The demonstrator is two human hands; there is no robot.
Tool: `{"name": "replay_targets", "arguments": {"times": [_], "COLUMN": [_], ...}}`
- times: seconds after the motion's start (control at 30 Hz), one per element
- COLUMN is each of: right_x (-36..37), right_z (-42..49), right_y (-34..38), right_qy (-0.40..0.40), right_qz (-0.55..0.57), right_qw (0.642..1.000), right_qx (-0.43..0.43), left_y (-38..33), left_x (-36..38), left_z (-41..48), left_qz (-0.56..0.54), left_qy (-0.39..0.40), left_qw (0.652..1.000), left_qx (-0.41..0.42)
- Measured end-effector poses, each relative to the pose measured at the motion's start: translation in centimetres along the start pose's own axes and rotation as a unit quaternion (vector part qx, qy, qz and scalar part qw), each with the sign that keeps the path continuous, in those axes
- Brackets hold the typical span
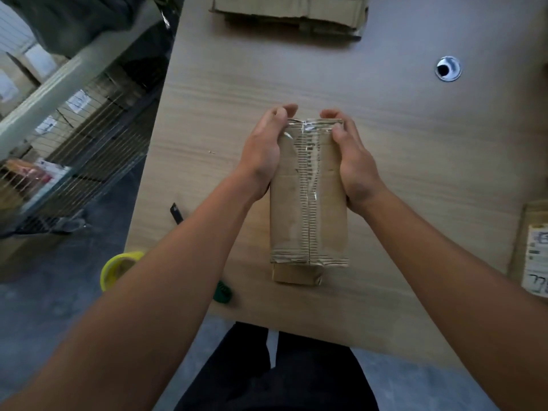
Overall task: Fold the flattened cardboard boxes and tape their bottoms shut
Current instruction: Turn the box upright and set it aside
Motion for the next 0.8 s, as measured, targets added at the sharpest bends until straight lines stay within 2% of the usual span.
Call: {"name": "replay_targets", "arguments": {"times": [0.07, 0.13, 0.2, 0.27, 0.33, 0.37, 0.43, 0.47, 0.53, 0.67, 0.73, 0.8], "right_x": [0.3, 0.6, 0.5, 0.5, 0.7, 0.7, 0.4, 0.3, 0.4, 1.7, 1.7, 1.2], "right_z": [-0.4, -0.7, -1.1, -1.6, -2.7, -3.7, -6.9, -8.9, -13.0, -16.1, -15.7, -15.4], "right_y": [0.5, 1.1, 1.6, 1.9, 2.2, 2.6, 3.1, 2.6, 0.2, -5.2, -6.1, -6.4], "right_qy": [-0.015, -0.040, -0.077, -0.106, -0.135, -0.155, -0.194, -0.201, -0.186, -0.110, -0.132, -0.169], "right_qz": [-0.014, -0.049, -0.122, -0.183, -0.204, -0.196, -0.156, -0.141, -0.147, -0.231, -0.207, -0.154], "right_qw": [1.000, 0.997, 0.988, 0.974, 0.964, 0.958, 0.945, 0.940, 0.939, 0.938, 0.938, 0.933], "right_qx": [-0.016, -0.036, -0.059, -0.081, -0.107, -0.139, -0.213, -0.237, -0.251, -0.234, -0.247, -0.279], "left_y": [-1.1, -3.1, -4.3, -3.7, -0.6, 0.9, 3.4, 3.7, 4.0, 5.6, 6.6, 7.3], "left_x": [-0.2, -1.6, -2.9, -2.3, -0.4, 0.4, 0.8, 0.3, -0.6, -0.1, 0.0, -0.1], "left_z": [-0.5, -2.0, -5.3, -9.7, -13.4, -14.9, -15.8, -15.7, -14.9, -13.6, -13.3, -13.1], "left_qz": [0.061, 0.191, 0.240, 0.310, 0.386, 0.419, 0.465, 0.454, 0.374, 0.215, 0.093, 0.016], "left_qy": [-0.011, -0.085, -0.140, -0.124, -0.054, -0.025, -0.032, -0.057, -0.080, -0.031, -0.005, -0.016], "left_qw": [0.998, 0.978, 0.957, 0.930, 0.902, 0.887, 0.856, 0.857, 0.891, 0.948, 0.974, 0.977], "left_qx": [-0.002, 0.030, 0.087, 0.155, 0.186, 0.195, 0.223, 0.237, 0.244, 0.231, 0.204, 0.211]}}
Point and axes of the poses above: each hand's wrist, its own z-axis towards the middle knuckle, its own x-axis out of the palm, y = z × x, the point moved 7 cm from there along z, towards the middle knuckle, and after that the axes turned 15 degrees about z, right-handed, at the moved point
